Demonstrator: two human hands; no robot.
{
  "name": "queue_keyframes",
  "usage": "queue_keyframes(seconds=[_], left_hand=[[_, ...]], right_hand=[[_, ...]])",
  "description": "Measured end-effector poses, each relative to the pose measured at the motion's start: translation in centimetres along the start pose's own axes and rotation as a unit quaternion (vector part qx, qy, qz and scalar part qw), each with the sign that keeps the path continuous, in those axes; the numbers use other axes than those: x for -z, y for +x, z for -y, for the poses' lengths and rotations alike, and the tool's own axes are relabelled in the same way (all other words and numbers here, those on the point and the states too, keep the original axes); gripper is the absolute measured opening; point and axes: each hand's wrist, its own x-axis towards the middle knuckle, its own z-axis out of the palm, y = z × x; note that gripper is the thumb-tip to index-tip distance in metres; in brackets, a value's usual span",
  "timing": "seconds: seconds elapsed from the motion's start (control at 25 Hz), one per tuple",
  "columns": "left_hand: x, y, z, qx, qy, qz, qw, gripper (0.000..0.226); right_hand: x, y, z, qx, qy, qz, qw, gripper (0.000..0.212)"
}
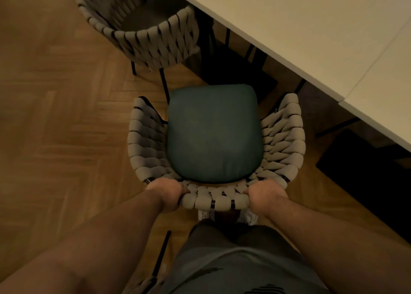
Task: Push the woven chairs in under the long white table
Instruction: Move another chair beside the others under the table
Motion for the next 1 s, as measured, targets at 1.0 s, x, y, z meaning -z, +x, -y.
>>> queue_keyframes(seconds=[1.0], left_hand=[[10.5,8.7,18.7,-0.080,0.255,-0.025,0.963,0.042]], right_hand=[[12.2,7.4,10.3,-0.112,0.245,0.063,0.961,0.026]])
